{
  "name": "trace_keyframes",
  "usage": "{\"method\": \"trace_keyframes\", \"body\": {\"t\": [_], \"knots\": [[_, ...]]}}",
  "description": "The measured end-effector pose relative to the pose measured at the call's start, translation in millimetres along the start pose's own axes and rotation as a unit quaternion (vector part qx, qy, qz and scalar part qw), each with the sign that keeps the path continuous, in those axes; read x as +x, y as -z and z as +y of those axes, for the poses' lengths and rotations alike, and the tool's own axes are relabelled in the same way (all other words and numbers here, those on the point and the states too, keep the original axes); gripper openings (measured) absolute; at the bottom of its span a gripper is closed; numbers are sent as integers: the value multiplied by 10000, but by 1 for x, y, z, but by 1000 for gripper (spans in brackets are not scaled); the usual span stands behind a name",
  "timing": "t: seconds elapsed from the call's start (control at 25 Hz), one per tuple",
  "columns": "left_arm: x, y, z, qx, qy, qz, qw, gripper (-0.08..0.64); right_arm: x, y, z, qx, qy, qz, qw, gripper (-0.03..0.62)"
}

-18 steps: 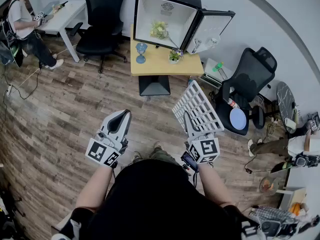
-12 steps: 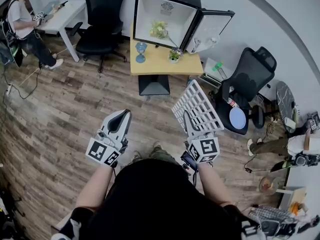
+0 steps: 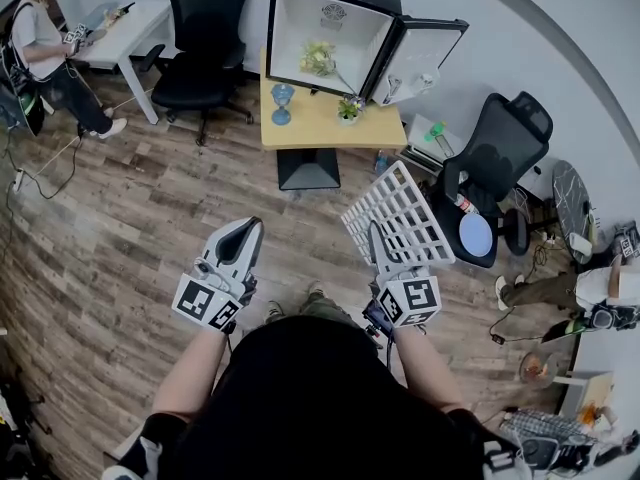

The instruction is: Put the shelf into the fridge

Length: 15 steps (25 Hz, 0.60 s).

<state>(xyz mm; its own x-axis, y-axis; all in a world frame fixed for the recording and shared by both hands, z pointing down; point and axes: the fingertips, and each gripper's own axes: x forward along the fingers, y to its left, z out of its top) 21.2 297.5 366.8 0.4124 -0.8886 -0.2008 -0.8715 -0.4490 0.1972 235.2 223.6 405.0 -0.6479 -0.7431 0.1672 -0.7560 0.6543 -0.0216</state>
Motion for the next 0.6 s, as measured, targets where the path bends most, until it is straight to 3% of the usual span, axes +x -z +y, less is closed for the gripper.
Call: {"method": "trace_keyframes", "body": {"t": [0.6], "knots": [[-32, -2, 20, -65, -80, 0, 9999, 23, 0, -4, 19, 19, 137, -50, 9999, 91]]}}
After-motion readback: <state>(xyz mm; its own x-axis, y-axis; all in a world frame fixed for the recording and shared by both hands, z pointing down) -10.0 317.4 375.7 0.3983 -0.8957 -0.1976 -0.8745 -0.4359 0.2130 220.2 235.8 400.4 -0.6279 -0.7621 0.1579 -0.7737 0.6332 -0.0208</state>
